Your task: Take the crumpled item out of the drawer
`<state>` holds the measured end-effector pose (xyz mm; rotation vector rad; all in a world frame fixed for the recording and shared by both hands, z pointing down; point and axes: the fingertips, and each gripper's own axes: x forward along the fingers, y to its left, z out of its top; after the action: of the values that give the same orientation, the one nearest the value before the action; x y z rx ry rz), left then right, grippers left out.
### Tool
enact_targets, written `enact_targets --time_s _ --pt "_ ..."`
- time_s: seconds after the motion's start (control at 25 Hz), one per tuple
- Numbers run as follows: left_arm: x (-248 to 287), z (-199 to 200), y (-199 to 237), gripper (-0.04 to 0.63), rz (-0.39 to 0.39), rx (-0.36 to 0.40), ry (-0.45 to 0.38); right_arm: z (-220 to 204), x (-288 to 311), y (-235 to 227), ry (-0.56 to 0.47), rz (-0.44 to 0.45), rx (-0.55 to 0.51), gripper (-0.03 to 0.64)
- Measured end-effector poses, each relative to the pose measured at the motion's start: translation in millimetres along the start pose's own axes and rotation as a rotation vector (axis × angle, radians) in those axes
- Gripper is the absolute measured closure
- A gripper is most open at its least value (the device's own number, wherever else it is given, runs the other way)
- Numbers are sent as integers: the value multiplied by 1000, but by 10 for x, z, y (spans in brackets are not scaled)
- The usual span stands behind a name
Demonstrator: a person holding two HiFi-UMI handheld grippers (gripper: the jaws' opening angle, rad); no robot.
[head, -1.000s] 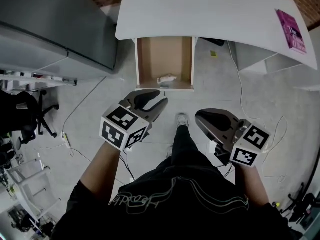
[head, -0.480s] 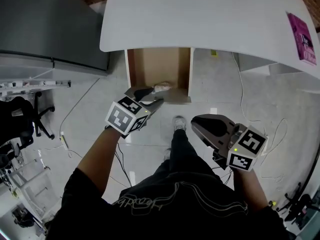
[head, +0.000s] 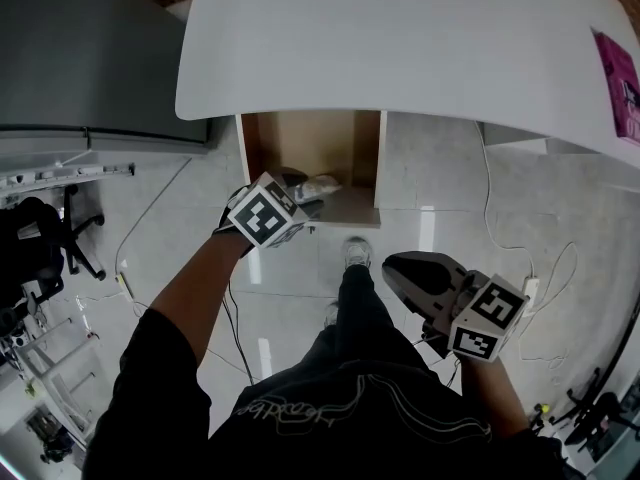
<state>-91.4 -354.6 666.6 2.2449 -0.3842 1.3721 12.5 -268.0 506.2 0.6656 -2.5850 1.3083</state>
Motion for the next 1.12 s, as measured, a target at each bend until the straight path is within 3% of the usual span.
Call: enact_targets --time_s 0.52,0.8,1.12 --pt "805 -364 335 365 -60 112 205 -141 219 -386 -18 26 80 563" --pt "984 -401 298 373 -142 146 218 -214 251 -481 -1 13 91 561" --pt "1097 -459 274 440 -165 185 248 -216 249 -558 -12 14 100 561"
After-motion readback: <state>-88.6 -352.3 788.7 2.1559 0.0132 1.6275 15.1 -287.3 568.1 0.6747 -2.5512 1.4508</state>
